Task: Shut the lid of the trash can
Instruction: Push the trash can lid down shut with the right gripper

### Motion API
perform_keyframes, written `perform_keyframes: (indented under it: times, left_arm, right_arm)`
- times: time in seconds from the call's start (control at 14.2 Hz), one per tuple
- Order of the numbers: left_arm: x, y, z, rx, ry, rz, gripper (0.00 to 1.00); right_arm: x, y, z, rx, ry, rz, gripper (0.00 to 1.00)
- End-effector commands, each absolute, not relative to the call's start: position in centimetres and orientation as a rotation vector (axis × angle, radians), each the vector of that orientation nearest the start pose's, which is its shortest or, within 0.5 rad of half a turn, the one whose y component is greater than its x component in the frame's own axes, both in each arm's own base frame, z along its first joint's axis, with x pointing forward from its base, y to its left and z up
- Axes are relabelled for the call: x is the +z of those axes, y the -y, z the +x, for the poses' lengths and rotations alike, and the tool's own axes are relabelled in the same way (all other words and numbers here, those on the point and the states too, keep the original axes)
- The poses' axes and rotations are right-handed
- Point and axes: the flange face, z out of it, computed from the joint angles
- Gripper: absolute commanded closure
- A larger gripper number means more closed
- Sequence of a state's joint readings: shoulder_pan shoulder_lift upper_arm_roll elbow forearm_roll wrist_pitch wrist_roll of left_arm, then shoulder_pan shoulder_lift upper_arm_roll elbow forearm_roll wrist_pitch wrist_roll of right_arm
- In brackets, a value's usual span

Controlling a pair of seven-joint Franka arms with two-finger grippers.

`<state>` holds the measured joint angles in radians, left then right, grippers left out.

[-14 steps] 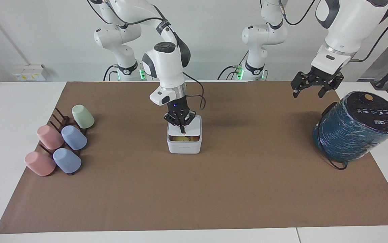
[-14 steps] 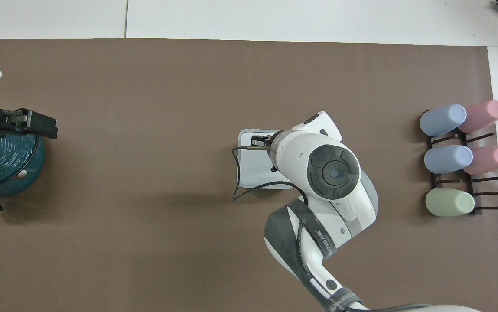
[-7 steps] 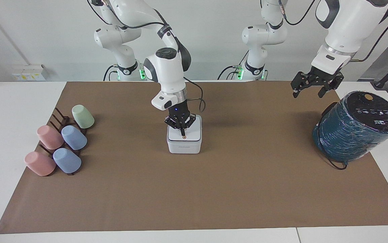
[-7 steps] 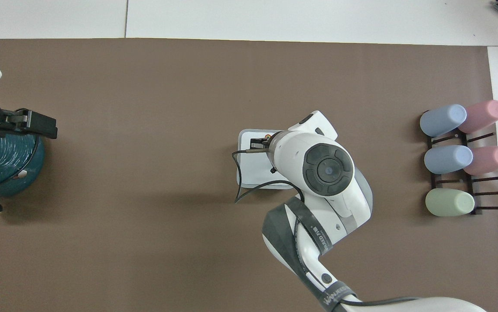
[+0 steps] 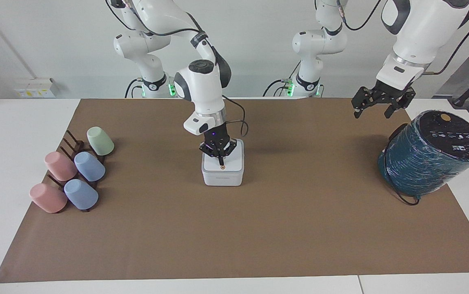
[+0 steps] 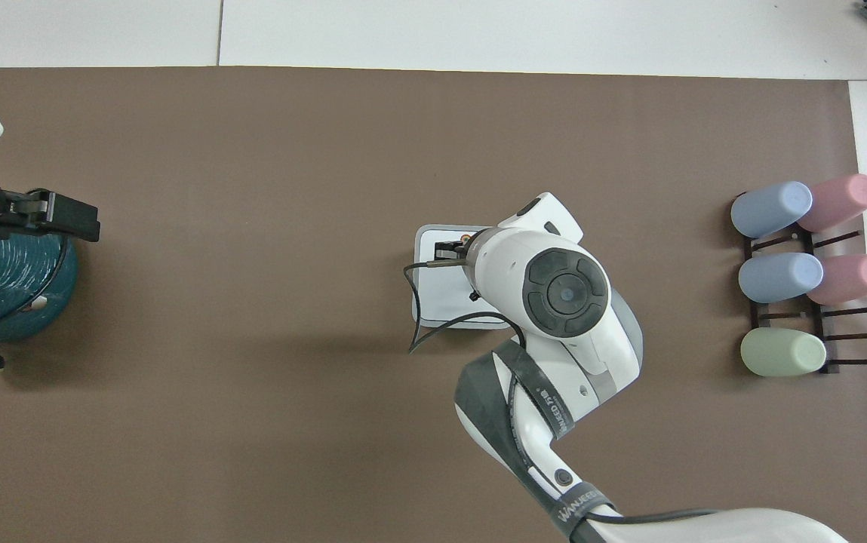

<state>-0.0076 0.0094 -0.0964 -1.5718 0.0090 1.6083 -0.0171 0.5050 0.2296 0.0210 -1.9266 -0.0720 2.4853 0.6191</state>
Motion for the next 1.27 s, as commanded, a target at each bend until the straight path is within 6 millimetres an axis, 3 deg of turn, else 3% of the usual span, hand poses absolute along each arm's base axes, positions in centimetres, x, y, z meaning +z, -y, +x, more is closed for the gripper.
perform_keyframes:
  times: [0.0,0.35,0.92,1.06,1.13,1.2]
  left_arm:
    - [62.4,5.5,54.9,-0.046,-0.137,-3.139,0.0]
    - [62.4,5.4,54.9,-0.046,-0.135,-3.139,0.0]
    - [62.4,5.5,54.9,-0.046,-0.137,-3.139,0.0]
    - [62.4,5.5,54.9,-0.046,-0.137,-3.139,0.0]
    - [62.3,5.4,54.9,-0.043,-0.135,-3.139,0.0]
    - [62.4,5.5,54.9,-0.046,-0.137,-3.139,0.0]
  right_arm:
    - [38.7,-31.6,54.4,-0.444,-0.024,-2.985,1.0]
    - [38.8,-32.1,54.6,-0.484,-0.03,-2.954,1.0]
    - [44.3,-31.7,53.7,-0.449,-0.062,-2.969,1.0]
    - [46.2,-30.4,53.5,-0.452,-0.07,-2.978,0.76]
    - [47.4,-29.2,53.7,-0.455,-0.085,-2.984,0.54]
    - [48.8,-27.5,53.9,-0.461,-0.088,-2.993,0.4]
